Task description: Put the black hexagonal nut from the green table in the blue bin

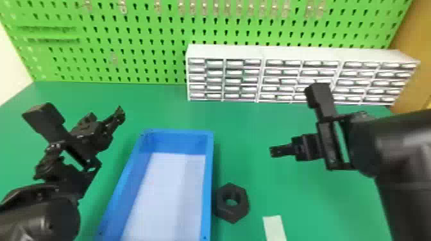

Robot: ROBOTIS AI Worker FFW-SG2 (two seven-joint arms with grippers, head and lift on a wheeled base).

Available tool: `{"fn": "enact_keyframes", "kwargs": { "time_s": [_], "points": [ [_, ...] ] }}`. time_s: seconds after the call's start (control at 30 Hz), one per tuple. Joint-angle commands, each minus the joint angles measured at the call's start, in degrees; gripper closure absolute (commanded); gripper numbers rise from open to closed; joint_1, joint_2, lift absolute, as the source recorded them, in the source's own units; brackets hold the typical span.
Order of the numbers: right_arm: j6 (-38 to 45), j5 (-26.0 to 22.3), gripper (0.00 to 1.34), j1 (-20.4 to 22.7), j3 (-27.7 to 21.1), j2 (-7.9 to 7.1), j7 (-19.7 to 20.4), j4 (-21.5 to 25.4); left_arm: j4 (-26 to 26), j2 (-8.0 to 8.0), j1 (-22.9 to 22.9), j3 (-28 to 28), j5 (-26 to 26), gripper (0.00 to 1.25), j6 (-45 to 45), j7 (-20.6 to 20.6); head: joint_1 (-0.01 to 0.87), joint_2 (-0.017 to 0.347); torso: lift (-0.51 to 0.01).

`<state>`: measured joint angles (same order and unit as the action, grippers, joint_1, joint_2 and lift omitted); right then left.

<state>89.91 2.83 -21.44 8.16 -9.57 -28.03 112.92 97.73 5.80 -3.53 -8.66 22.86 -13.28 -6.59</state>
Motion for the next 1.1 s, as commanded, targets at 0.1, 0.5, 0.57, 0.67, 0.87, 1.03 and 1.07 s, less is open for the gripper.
{"fn": "enact_keyframes", "kwargs": {
  "time_s": [0.1,0.5,0.57,0.67,0.87,1.03,1.07],
  "points": [
    [0.17,1.65,0.40,2.01,1.51,0.07,0.00,2.12,0.00,0.00,0.19,-0.04,-0.10,0.37,0.01,0.00,0.666,0.032,-0.100],
    [0.17,2.79,0.40,4.74,2.65,0.25,-0.09,4.06,0.00,0.00,0.19,-0.48,-0.28,0.37,0.01,0.00,0.666,0.032,-0.100],
    [0.17,2.79,0.40,5.09,3.18,0.34,-0.09,4.06,0.00,0.00,0.11,-0.48,-0.28,0.37,0.01,0.00,0.666,0.032,-0.100],
    [0.17,2.79,0.40,5.62,3.88,0.43,-0.09,4.06,0.00,0.00,0.11,-0.57,-0.28,0.37,0.01,0.00,0.666,0.032,-0.100],
    [0.17,3.32,0.41,6.76,4.58,0.34,0.00,4.15,0.00,0.00,0.19,-0.66,-0.28,0.37,0.01,0.00,0.666,0.032,-0.100],
    [0.17,3.58,0.41,6.50,5.99,-1.68,0.00,4.15,0.00,0.00,-0.16,-0.48,-0.36,0.37,0.01,0.00,0.666,0.032,-0.100],
    [0.17,3.41,0.41,6.23,6.69,-2.30,-0.09,4.06,0.00,0.00,-0.25,-0.48,-0.45,0.37,-0.08,0.00,0.666,0.032,-0.100]
  ]
}}
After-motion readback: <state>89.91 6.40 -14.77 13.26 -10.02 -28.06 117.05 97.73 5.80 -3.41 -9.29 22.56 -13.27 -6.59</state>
